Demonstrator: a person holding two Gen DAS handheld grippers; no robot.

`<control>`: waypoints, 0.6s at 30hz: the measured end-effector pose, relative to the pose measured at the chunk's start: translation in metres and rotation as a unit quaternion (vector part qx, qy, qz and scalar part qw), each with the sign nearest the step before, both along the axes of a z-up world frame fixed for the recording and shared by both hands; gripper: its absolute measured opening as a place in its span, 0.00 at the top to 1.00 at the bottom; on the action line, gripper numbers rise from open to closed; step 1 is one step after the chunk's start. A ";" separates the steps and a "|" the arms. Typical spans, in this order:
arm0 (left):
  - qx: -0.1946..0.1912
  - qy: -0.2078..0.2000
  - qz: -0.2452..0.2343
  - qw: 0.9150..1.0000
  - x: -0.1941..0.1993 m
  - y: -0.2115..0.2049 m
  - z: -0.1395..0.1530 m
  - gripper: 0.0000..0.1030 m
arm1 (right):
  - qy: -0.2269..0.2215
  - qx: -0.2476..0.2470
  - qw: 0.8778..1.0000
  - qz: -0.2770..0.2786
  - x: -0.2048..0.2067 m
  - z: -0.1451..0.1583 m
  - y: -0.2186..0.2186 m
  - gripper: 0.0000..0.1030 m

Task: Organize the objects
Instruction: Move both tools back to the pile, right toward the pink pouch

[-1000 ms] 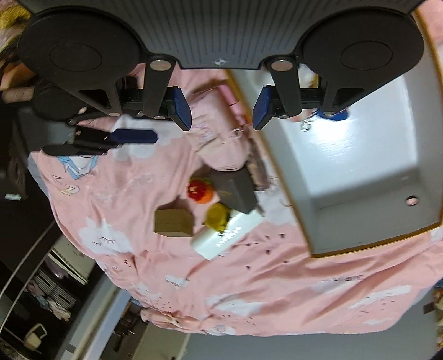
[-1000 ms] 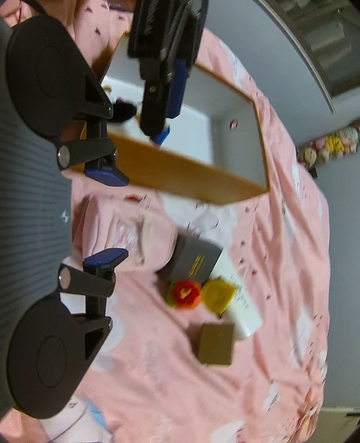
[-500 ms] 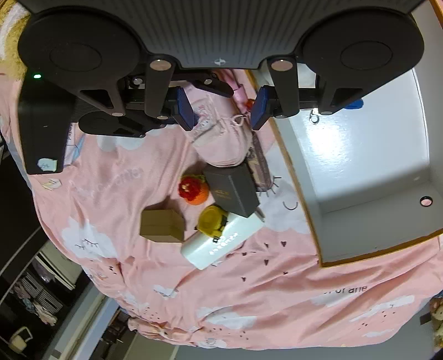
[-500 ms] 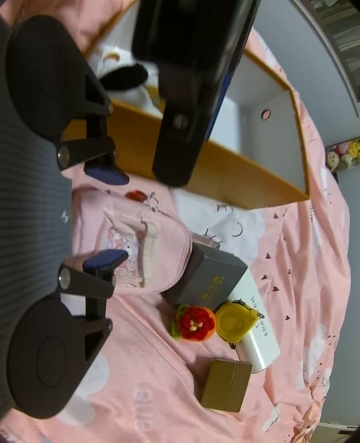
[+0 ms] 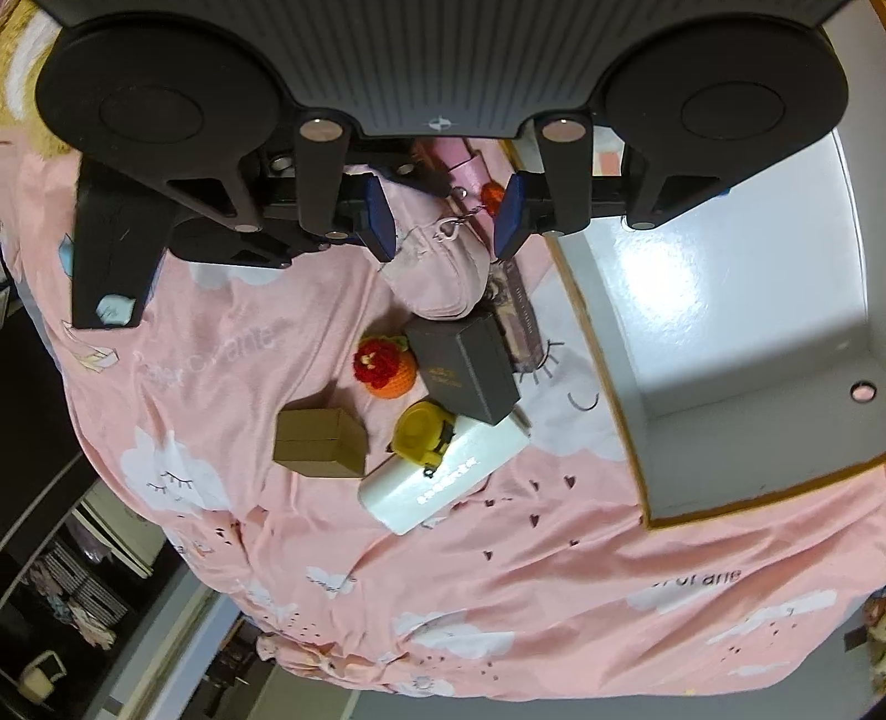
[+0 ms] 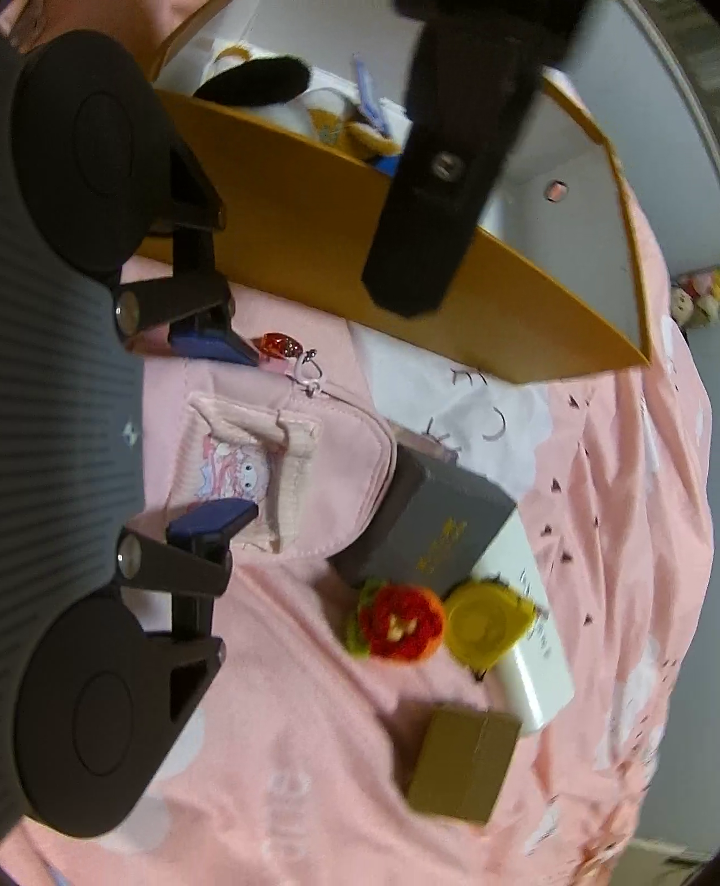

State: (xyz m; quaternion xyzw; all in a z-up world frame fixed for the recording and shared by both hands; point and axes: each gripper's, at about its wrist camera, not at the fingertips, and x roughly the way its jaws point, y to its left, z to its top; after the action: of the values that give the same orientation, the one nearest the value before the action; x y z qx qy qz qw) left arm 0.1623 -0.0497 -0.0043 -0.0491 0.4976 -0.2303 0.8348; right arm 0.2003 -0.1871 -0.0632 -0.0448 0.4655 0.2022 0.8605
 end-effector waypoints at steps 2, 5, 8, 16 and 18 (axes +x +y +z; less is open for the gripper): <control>0.001 -0.003 -0.011 1.000 0.000 -0.004 0.001 0.56 | 0.008 0.022 1.000 -0.012 -0.001 0.007 -0.012 0.61; 0.012 -0.001 -0.028 1.000 0.003 -0.013 -0.001 0.56 | 0.009 0.051 0.998 -0.032 -0.003 0.020 -0.033 0.69; 0.033 0.011 -0.045 0.998 0.005 -0.026 -0.006 0.56 | -0.002 0.062 0.996 -0.059 -0.004 0.030 -0.054 0.70; 0.145 0.062 -0.067 0.985 0.023 -0.072 -0.043 0.50 | 0.000 0.095 0.989 -0.113 0.004 0.027 -0.097 0.70; 0.176 0.054 -0.072 0.980 0.028 -0.081 -0.045 0.39 | 0.000 0.104 0.988 -0.114 0.004 0.024 -0.100 0.70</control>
State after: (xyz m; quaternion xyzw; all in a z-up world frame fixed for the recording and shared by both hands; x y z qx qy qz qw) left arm 0.1901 -0.1312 -0.0495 0.1221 0.5771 -0.1960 0.7834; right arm 0.2045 -0.2869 -0.0388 0.0979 0.4445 0.1501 0.8777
